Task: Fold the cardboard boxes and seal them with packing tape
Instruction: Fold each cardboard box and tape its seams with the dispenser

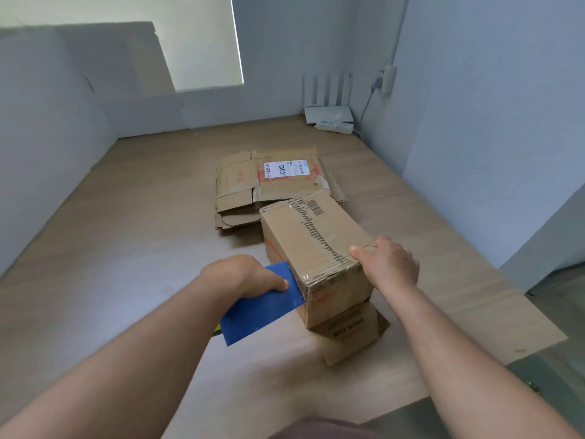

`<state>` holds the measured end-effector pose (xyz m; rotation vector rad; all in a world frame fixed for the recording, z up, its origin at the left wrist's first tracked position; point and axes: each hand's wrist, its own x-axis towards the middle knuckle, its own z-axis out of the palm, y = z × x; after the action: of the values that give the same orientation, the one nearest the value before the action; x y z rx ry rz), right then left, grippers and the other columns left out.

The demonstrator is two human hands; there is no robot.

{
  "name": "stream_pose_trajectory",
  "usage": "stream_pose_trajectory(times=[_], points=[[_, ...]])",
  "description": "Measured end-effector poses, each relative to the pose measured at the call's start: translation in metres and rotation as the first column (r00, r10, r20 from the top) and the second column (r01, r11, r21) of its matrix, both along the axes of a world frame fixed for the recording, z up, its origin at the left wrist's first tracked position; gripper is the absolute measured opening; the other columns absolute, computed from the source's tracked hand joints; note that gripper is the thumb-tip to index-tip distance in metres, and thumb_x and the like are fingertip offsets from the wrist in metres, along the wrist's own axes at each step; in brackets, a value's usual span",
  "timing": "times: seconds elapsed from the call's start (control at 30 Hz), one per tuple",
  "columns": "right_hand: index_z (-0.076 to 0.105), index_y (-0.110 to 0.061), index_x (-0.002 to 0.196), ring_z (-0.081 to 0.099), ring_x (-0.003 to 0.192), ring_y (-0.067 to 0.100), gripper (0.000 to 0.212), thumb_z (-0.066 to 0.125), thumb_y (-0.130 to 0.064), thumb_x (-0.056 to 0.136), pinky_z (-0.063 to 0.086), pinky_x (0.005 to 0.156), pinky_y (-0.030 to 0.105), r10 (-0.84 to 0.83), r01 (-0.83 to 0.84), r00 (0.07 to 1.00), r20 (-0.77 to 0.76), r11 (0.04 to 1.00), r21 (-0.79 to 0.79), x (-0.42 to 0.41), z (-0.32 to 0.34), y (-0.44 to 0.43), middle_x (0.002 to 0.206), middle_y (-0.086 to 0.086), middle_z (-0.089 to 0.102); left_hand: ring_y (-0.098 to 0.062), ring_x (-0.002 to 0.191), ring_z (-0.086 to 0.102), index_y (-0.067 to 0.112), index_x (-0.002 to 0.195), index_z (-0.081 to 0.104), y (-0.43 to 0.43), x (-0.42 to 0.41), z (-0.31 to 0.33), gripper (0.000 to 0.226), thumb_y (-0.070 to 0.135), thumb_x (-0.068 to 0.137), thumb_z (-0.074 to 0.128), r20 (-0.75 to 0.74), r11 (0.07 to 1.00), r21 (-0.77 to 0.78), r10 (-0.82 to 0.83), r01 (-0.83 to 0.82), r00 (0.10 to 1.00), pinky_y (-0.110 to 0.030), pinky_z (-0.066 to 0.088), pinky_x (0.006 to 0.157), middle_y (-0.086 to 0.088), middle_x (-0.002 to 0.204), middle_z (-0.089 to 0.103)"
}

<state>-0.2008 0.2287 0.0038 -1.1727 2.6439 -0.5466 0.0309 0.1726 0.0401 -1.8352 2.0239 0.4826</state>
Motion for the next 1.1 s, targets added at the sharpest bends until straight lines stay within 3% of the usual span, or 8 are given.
stream_pose_trajectory(times=[0.1,0.33,0.7,0.8,0.87,0.97,1.03,1.1], points=[[0.058,-0.011,0.112,0.051,0.115,0.031,0.057,0.054,-0.06,0.084,0.036,0.092,0.038,0.007,-0.007,1.0,0.002,1.0,0.002,0.0,-0.003,0.001,0.119,0.012,0.061,-0.018,0.104,0.061,0.021,0.114,0.063,0.023,0.03,-0.022,0.031,0.037,0.091,0.049,0.38,0.982,-0.068,-0.14,0.178,0.914,-0.031,0.05,0.083,0.005,0.112,0.064],[0.056,-0.006,0.114,0.053,0.112,0.034,0.062,0.058,-0.059,0.082,0.04,0.091,0.039,0.025,-0.021,0.998,0.059,0.998,-0.054,0.017,-0.005,-0.006,0.118,0.017,0.06,-0.011,0.06,0.05,0.02,0.092,0.049,0.022,0.074,-0.051,0.028,0.047,0.087,0.043,0.103,0.963,-0.254,0.118,-0.088,0.988,-0.025,0.032,0.05,0.006,0.07,0.052],[0.055,-0.009,0.108,0.049,0.112,0.032,0.044,0.033,-0.046,0.099,0.038,0.089,0.04,0.216,-0.215,0.976,-0.001,0.971,-0.104,0.031,-0.02,0.007,0.117,0.013,0.06,-0.021,0.1,0.063,0.015,0.114,0.052,0.041,0.081,-0.108,0.044,0.053,0.096,0.038,0.049,0.958,-0.261,0.132,-0.115,0.99,-0.029,0.043,0.079,-0.002,0.11,0.066],[0.05,-0.008,0.118,0.049,0.116,0.033,0.061,0.03,-0.06,0.093,0.039,0.092,0.042,0.213,-0.208,0.976,0.046,0.974,-0.087,0.031,-0.018,0.009,0.125,0.014,0.057,-0.032,0.106,0.059,0.011,0.109,0.045,0.045,0.058,-0.084,0.049,0.057,0.093,0.036,-0.318,0.868,-0.369,0.218,-0.332,0.923,-0.036,0.042,0.082,-0.013,0.116,0.064],[0.033,-0.005,0.141,0.043,0.127,0.032,0.092,0.029,-0.076,0.083,0.036,0.1,0.044,0.189,-0.189,0.979,0.074,0.982,-0.005,0.038,-0.014,0.004,0.14,0.015,0.047,-0.032,0.129,0.045,0.008,0.135,0.038,0.039,0.025,-0.064,0.065,0.059,0.094,0.034,-0.623,0.867,-0.244,0.203,-0.435,0.755,-0.04,0.037,0.101,-0.016,0.142,0.047],[0.015,-0.004,0.148,0.039,0.132,0.031,0.117,0.033,-0.088,0.069,0.032,0.102,0.048,0.191,-0.197,0.98,0.06,0.975,0.1,0.058,-0.008,-0.006,0.145,0.015,0.041,-0.033,0.135,0.038,0.005,0.149,0.016,0.03,-0.029,-0.05,0.084,0.063,0.092,0.035,-0.743,0.886,-0.066,0.264,-0.46,0.615,-0.041,0.033,0.106,-0.016,0.148,0.04],[0.024,-0.005,0.142,0.043,0.127,0.031,0.109,0.038,-0.086,0.071,0.035,0.097,0.047,0.194,-0.195,0.981,0.022,0.976,0.097,0.064,-0.013,-0.007,0.139,0.013,0.046,-0.033,0.128,0.046,0.005,0.149,0.012,0.03,-0.047,-0.057,0.08,0.058,0.094,0.038,-0.747,0.851,-0.061,0.308,-0.522,0.59,-0.04,0.04,0.096,-0.015,0.142,0.047],[0.038,-0.01,0.125,0.049,0.119,0.031,0.076,0.042,-0.072,0.082,0.037,0.091,0.045,0.19,-0.191,0.981,0.025,0.982,0.01,0.057,-0.021,-0.006,0.128,0.011,0.054,-0.032,0.119,0.051,0.008,0.148,0.017,0.032,-0.048,-0.067,0.065,0.048,0.099,0.034,-0.766,0.816,-0.1,0.302,-0.569,0.567,-0.038,0.041,0.087,-0.015,0.136,0.052]])
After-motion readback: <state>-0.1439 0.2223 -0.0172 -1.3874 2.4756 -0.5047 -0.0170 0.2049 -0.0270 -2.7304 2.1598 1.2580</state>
